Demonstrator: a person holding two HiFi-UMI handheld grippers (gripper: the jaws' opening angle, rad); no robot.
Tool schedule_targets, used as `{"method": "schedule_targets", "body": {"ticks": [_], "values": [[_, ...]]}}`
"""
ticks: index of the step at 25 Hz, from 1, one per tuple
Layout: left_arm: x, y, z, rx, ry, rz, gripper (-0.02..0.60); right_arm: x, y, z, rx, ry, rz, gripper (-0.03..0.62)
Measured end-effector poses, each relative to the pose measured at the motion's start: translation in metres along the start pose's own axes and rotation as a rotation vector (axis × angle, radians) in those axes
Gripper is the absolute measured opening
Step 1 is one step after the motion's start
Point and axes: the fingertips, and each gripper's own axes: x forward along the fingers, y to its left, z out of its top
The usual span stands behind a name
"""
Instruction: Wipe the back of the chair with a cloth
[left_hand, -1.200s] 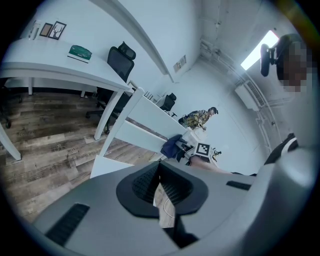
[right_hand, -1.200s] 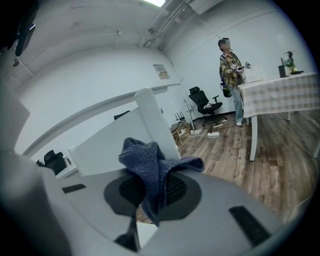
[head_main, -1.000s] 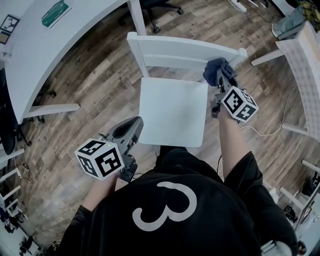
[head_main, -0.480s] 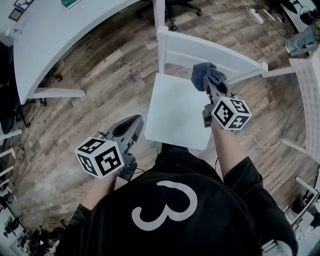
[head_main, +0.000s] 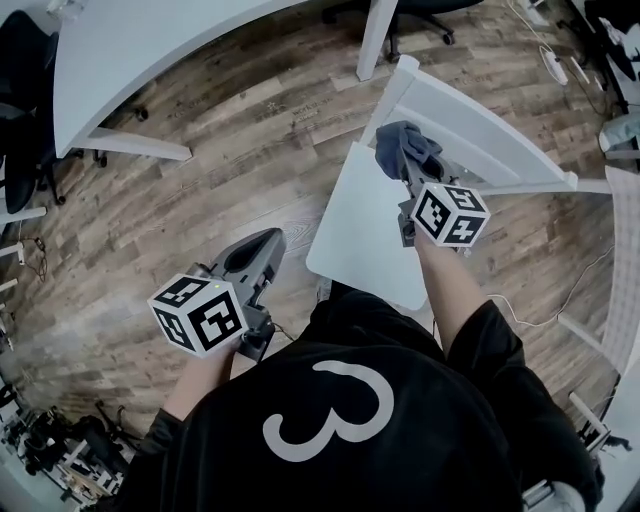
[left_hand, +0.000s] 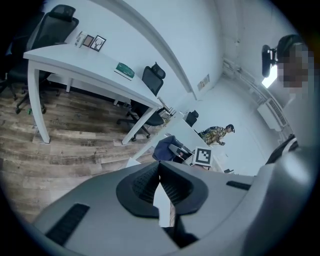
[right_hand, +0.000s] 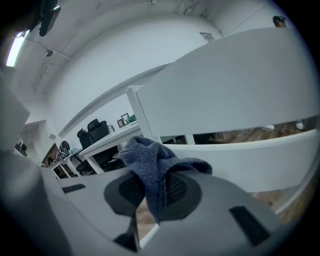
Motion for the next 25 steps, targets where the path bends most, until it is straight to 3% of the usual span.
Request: {"method": "schedule_targets", "body": {"ticks": [5,10,19,25], "values": [[-0.008,0.014,0.001,-0.029,-0.01,0.025,0.014,0.031,-0.002,-0.008,-0.008,0.039,-0.025,0.048],[-0.014,0.023,-0.001,-0.044,-0.017,0.053,0.014,0.05,-0.015,-0.008,0.053,0.037,-0.063,0.048],[-0.006,0.023,-0.007,-0.042,-0.002,0.047,0.014,0.059,-0.019,-0.007,0.128,0.006,-0.117,0.048],[-0.005,0.019,-0.008,-0.022,0.014,0.045,0.014,0.055,-0.022,-0.007,0.131,0.003,-0.11,0.046]]}}
